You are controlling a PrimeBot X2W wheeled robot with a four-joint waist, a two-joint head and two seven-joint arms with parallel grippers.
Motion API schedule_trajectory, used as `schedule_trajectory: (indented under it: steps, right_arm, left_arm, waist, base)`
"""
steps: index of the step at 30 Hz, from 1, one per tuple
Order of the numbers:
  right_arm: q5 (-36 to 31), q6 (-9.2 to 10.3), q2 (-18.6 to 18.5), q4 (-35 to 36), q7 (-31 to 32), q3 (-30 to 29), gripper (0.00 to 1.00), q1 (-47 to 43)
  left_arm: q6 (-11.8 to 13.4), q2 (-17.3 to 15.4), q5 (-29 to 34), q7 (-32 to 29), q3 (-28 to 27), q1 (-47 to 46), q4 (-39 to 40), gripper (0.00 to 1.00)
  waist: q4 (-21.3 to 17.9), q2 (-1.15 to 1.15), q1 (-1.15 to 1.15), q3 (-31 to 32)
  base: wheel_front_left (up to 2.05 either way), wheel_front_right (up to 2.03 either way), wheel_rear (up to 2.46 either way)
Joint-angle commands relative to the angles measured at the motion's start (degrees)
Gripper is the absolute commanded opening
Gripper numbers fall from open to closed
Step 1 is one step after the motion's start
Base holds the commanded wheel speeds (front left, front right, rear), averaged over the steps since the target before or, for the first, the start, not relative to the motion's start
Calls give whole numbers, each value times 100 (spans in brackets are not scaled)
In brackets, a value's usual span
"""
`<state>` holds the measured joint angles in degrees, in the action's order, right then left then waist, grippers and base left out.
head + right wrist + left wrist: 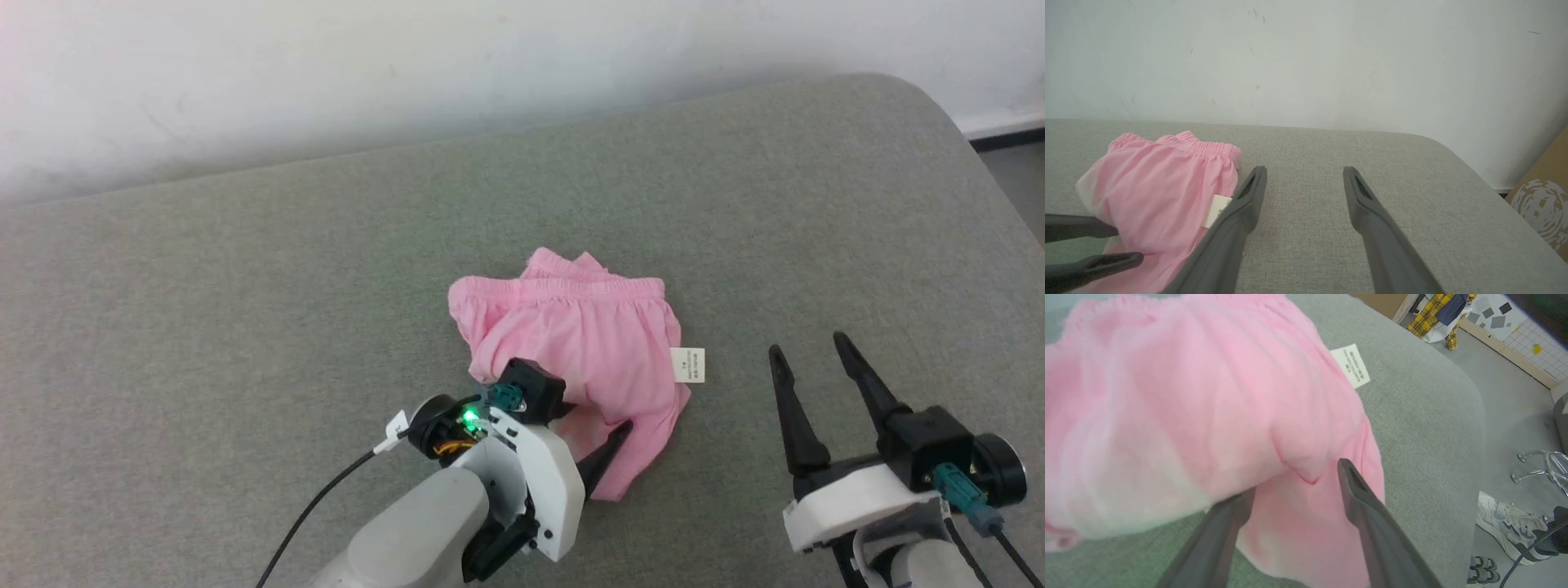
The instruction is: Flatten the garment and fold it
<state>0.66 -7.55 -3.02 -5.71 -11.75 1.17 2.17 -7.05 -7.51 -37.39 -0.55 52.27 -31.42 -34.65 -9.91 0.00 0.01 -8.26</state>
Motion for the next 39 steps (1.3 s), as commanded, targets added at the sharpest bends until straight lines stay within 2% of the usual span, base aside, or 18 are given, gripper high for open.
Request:
schedule_trajectory:
  steps: [1, 6, 10, 11, 18, 22, 26, 31, 36, 39]
  right_arm:
    - [32, 6, 14, -41, 21, -8, 100, -93]
    - [-24, 6, 14, -100, 108, -66, 100, -259]
    - [-43, 6, 14, -99, 165, -105, 100, -405]
    - [-43, 6, 14, -99, 165, -105, 100, -405]
    - [7, 6, 14, -23, 194, -116, 100, -599]
    - [29, 6, 14, 3, 189, -86, 100, -670]
    - [47, 6, 14, 41, 197, -69, 100, -739]
    - [71, 6, 14, 22, 199, -3, 100, -802]
    - [171, 6, 14, -8, 159, 16, 100, -810]
    - [214, 6, 14, -48, 131, 41, 100, -791]
  left_arm:
    - [-37, -50, -47, 117, -13, -83, 45, 100]
    - [18, -327, -112, 397, -185, 2, 445, 100]
    - [254, -738, -144, 685, -479, 161, 963, 100]
    - [254, -738, -144, 685, -479, 161, 963, 100]
    - [928, -1404, -278, 1336, -1247, 780, 1809, 100]
    - [1301, -1575, -341, 1521, -1799, 1359, 2178, 100]
    - [1515, -1523, -61, 1551, -2457, 2020, 2715, 100]
    - [1562, -1205, 762, 1553, -2999, 2930, 3206, 100]
    - [1374, -767, 1452, 1554, -3262, 3579, 3402, 100]
    - [1210, -502, 1662, 1554, -3476, 3772, 3429, 100]
  waist:
    - [305, 0, -1, 328]
    - [647, 0, -1, 704]
    - [906, 0, -1, 959]
    - [906, 0, -1, 959]
    - [1216, 0, -1, 1186]
    - [1298, 0, -1, 1237]
    - [1344, 0, -1, 1255]
    - [1334, 0, -1, 1296]
    - [1333, 0, -1, 1277]
    - [1342, 0, -1, 1261]
  base:
    - [0, 0, 0]
    - [0, 0, 0]
    - [0, 0, 0]
    - [0, 0, 0]
    - [0, 0, 0]
    - [0, 0, 0]
    - [0, 0, 0]
    - [0, 0, 0]
    - [0, 0, 0]
    - [0, 0, 0]
